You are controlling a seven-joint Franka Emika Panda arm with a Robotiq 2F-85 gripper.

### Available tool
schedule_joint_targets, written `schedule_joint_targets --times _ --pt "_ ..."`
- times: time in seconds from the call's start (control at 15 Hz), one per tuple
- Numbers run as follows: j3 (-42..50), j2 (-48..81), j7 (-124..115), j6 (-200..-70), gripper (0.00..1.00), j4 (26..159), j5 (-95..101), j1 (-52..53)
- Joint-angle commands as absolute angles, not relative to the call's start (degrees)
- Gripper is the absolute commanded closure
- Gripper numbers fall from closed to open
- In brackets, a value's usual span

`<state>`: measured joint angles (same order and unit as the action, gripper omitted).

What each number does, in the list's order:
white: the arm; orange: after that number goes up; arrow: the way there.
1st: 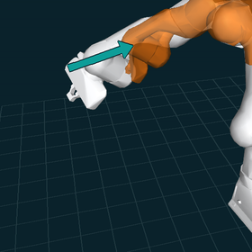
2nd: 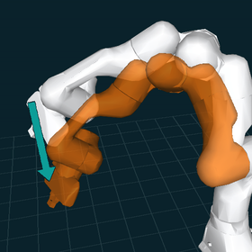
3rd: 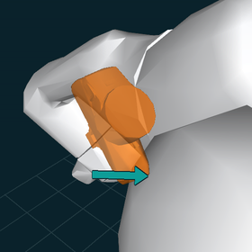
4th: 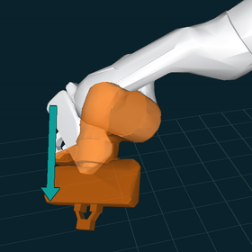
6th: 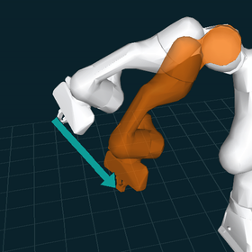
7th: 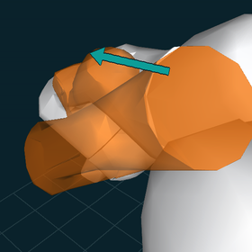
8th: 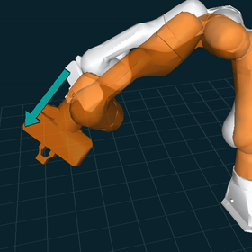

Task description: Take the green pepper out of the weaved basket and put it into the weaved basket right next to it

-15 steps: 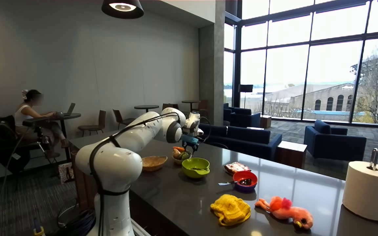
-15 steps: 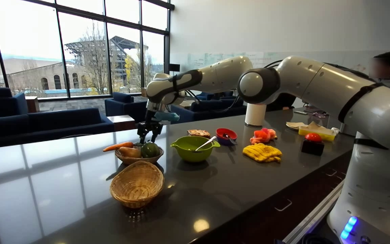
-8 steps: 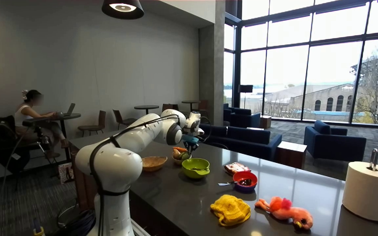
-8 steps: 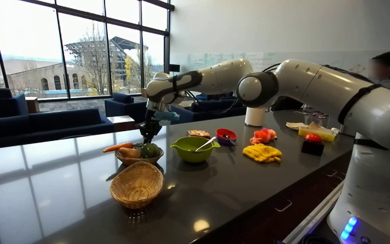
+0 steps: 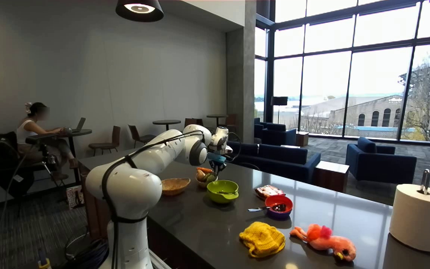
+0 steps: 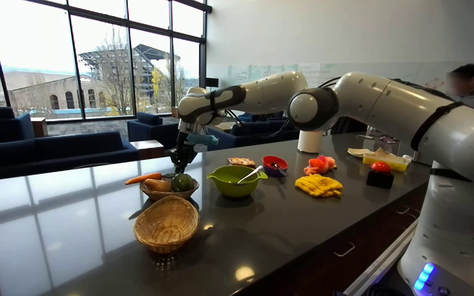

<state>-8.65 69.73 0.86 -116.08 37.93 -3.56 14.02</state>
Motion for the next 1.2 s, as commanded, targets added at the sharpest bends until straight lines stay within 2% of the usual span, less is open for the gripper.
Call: schedule_joint_targets --times 0.0,0.27,0.47,1.13 --pt "-8.2 70.7 -1.3 -114.0 0.46 35.4 -3.4 14.6" --pt "-8.0 70.3 -2.4 -113.5 0.18 35.5 -3.1 14.9" --pt "-7.9 70.1 -3.3 -114.0 0.01 35.5 -3.0 15.0" --pt "-7.3 69.7 -6.7 -114.5 0.00 36.6 -3.0 14.9"
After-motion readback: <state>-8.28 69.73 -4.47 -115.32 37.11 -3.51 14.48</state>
